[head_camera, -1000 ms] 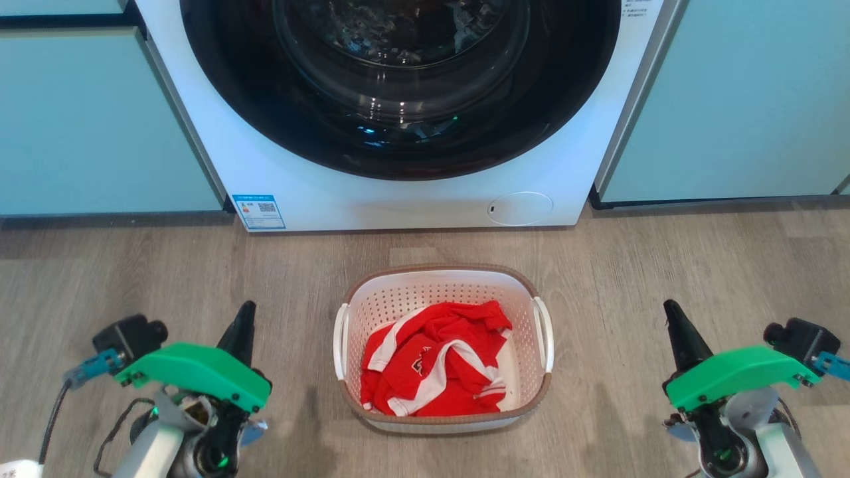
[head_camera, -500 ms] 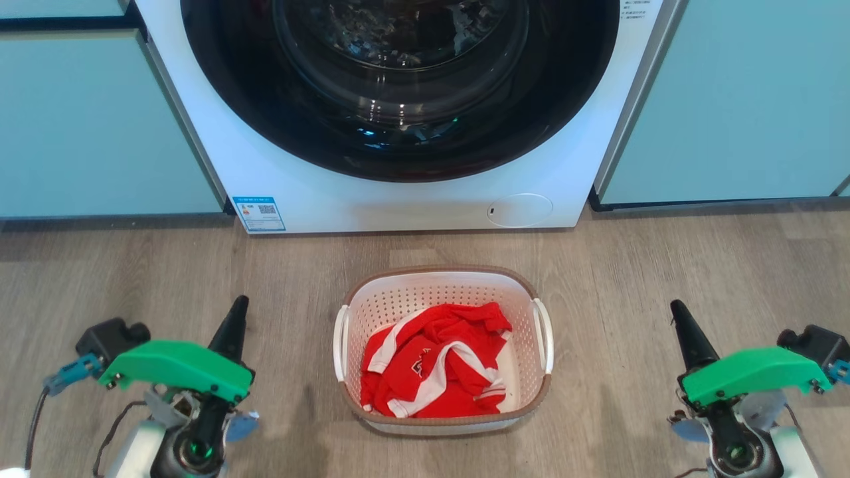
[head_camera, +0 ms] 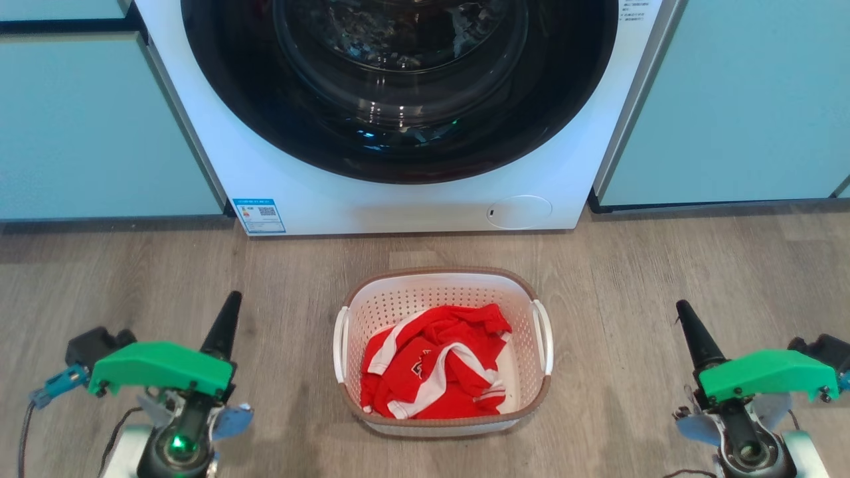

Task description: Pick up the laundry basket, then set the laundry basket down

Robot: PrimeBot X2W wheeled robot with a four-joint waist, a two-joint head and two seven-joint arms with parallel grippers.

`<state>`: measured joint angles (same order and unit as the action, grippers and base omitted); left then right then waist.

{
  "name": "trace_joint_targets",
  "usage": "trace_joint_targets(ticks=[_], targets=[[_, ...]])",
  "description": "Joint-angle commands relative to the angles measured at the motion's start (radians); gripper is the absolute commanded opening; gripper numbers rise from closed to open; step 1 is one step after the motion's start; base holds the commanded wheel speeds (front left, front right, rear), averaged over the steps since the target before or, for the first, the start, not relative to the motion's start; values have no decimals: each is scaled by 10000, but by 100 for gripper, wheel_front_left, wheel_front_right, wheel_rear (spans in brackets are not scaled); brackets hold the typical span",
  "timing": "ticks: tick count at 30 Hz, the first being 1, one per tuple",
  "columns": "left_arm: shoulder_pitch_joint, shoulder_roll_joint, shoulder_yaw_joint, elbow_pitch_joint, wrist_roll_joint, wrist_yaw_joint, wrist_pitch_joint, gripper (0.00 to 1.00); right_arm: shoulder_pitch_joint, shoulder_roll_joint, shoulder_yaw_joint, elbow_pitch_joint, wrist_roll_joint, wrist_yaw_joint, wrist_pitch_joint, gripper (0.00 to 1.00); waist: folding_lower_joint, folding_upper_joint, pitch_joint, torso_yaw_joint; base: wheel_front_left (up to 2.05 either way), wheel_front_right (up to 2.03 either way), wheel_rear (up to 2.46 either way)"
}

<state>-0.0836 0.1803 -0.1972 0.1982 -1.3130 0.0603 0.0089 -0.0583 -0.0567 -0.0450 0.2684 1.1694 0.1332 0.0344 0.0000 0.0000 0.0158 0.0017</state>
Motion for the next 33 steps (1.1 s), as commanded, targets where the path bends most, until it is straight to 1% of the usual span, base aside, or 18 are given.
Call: trace_joint_targets(ticks=[1,2,33], targets=[[-337,5,567,-230,-258,-195,69,0,-467,-110,27,-311,395,-18,104,0,0,0,-7,-1,0,0,0],[-337,5,567,-230,-258,-195,69,0,-467,-110,27,-311,395,-18,104,0,0,0,-7,-1,0,0,0],[-246,-997,2583,362,-2675,-1654,779,0,-476,-81,-419,-256,3930,-24,555,0,0,0,-109,-14,0,0,0]])
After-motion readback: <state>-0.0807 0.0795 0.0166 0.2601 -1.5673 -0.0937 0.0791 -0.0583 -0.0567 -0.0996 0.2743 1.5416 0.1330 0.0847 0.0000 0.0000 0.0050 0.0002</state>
